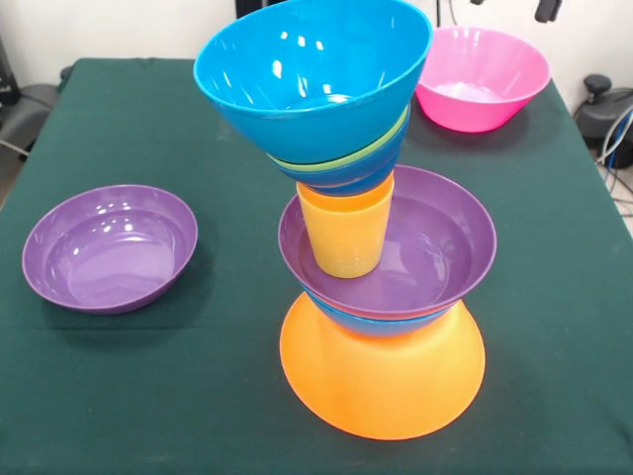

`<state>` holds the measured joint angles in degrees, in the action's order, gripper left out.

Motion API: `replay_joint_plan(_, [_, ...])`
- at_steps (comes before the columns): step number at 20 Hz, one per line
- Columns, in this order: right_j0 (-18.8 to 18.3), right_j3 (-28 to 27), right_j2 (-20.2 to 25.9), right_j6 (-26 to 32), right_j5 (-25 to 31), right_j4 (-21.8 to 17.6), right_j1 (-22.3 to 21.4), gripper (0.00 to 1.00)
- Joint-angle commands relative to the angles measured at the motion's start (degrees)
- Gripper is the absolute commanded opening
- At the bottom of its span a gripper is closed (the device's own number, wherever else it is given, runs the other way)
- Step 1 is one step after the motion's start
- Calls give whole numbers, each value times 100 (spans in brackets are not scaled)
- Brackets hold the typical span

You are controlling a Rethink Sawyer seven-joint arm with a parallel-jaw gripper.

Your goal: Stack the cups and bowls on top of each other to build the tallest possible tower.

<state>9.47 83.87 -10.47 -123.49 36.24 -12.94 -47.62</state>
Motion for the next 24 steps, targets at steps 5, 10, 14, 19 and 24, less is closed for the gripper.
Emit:
replay_joint_plan(5, [-69, 377, 492, 4, 490, -117, 185, 100])
replay_joint_plan(10, [167, 513, 356, -441, 6, -242, 466, 100])
replay_joint_plan(14, [313, 540, 271, -744, -359, -239, 718, 100])
replay_joint_plan(19, [550, 575, 100, -1094, -740, -125, 1031, 100])
replay_joint_plan(24, [733, 708, -58, -1263, -1008, 40, 1182, 100])
